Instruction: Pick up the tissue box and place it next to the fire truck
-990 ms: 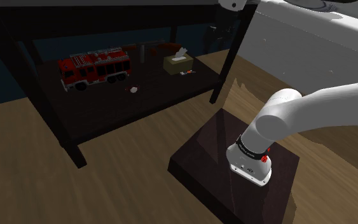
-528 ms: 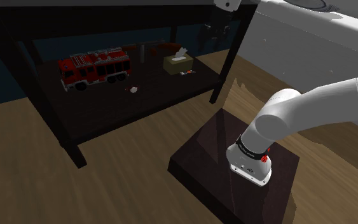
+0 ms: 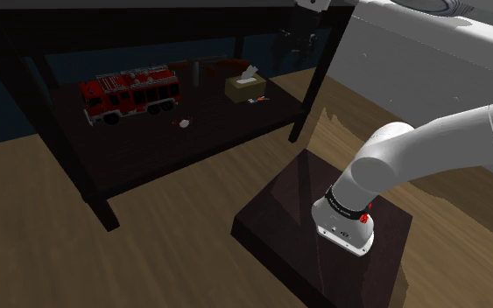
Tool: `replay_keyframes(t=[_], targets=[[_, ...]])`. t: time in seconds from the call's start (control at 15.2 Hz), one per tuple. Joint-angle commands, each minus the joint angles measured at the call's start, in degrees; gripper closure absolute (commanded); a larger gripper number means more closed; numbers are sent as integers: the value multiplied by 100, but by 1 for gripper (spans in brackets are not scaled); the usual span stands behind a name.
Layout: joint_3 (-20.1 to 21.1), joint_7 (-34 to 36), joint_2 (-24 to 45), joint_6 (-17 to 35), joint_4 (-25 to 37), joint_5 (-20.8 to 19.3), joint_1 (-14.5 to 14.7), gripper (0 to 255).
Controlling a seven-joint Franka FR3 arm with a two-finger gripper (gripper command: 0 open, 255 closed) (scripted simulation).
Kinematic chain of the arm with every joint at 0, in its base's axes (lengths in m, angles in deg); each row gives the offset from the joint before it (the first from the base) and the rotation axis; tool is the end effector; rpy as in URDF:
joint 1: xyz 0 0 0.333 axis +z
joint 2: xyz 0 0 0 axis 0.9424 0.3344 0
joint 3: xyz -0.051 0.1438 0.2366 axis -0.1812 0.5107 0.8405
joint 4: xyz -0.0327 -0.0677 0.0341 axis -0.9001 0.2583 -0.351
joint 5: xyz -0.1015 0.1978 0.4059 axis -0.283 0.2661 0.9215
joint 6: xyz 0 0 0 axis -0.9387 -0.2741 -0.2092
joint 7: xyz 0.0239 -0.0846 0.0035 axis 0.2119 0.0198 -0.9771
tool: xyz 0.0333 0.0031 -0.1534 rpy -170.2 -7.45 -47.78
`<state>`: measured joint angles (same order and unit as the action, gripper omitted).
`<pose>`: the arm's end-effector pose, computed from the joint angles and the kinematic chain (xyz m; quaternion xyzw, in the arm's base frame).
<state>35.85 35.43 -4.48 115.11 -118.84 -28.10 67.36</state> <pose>0.4440 -0.0489 0.4732 -0.9888 0.1376 -0.0016 0.0581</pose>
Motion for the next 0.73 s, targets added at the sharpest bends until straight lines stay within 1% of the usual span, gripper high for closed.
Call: replay_keyframes(t=[0.0, 0.07, 0.13, 0.46, 0.59, 0.66], targets=[[-229, 7, 886, 1438, -60, 50, -164, 0], [10, -1, 23, -31, 40, 82, -33, 0], [10, -1, 23, -31, 40, 82, -33, 0], [-146, 48, 744, 1021, 11, 243, -194, 0], [-141, 22, 1068, 1414, 52, 368, -331, 0], [83, 35, 65, -66, 109, 430, -172, 0]])
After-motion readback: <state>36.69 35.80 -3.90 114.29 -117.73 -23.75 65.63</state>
